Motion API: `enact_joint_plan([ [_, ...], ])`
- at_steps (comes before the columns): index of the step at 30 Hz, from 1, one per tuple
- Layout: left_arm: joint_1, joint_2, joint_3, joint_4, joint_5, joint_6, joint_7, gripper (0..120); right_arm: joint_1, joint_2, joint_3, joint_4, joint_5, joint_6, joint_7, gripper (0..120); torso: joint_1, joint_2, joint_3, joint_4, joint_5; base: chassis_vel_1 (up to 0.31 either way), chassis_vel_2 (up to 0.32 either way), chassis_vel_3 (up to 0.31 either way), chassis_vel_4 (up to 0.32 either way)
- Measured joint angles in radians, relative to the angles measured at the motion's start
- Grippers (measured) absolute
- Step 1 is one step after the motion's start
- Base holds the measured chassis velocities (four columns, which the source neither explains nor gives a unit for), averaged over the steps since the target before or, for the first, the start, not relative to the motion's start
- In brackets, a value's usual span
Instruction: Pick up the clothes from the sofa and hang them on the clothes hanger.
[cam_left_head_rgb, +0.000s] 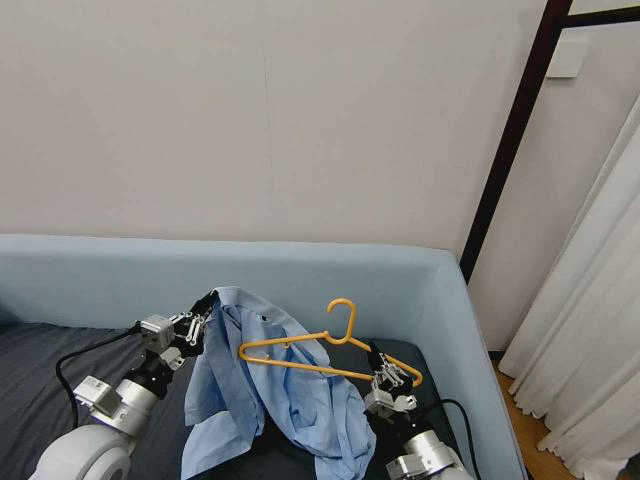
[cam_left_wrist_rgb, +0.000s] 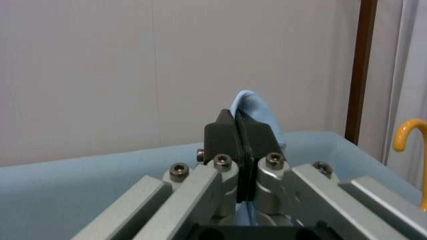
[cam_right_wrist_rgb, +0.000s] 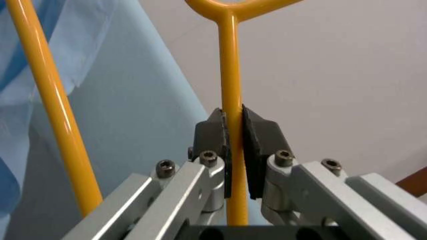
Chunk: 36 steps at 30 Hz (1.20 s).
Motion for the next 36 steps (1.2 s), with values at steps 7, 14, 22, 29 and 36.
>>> enact_joint_plan([
  [7,-0.015,0.002,0.002,0.030,0.004,0.000,-0.005,0,-0.007,-0.053,-0.007,0.056,0.006,0.002,0.004,5,0.000,0.000,0.000,-0.0002,-0.0002,0.000,0.000,0.000,0.000],
  [14,-0.009,-0.013,0.002,0.035,0.014,-0.001,-0.007,0,-0.012,-0.070,-0.014,0.090,0.004,0.044,0.003,5,0.000,0.000,0.000,-0.0002,-0.0002,0.000,0.000,0.000,0.000],
  [22,0.004,-0.029,0.004,0.013,0.018,-0.002,-0.008,0,0.030,-0.005,-0.082,0.066,0.003,0.027,-0.011,5,0.000,0.000,0.000,0.0000,0.0000,0.000,0.000,0.000,0.000],
  [29,0.004,-0.036,0.015,0.011,0.018,-0.001,-0.010,0,0.063,0.026,-0.089,-0.001,-0.005,-0.028,-0.008,5,0.000,0.000,0.000,-0.0001,0.0000,0.000,0.000,0.000,0.000],
  [36,0.003,-0.032,0.021,0.012,0.022,0.002,-0.009,0,0.074,0.008,-0.047,-0.003,0.013,-0.059,-0.006,5,0.000,0.000,0.000,-0.0002,0.0000,0.000,0.000,0.000,0.000],
])
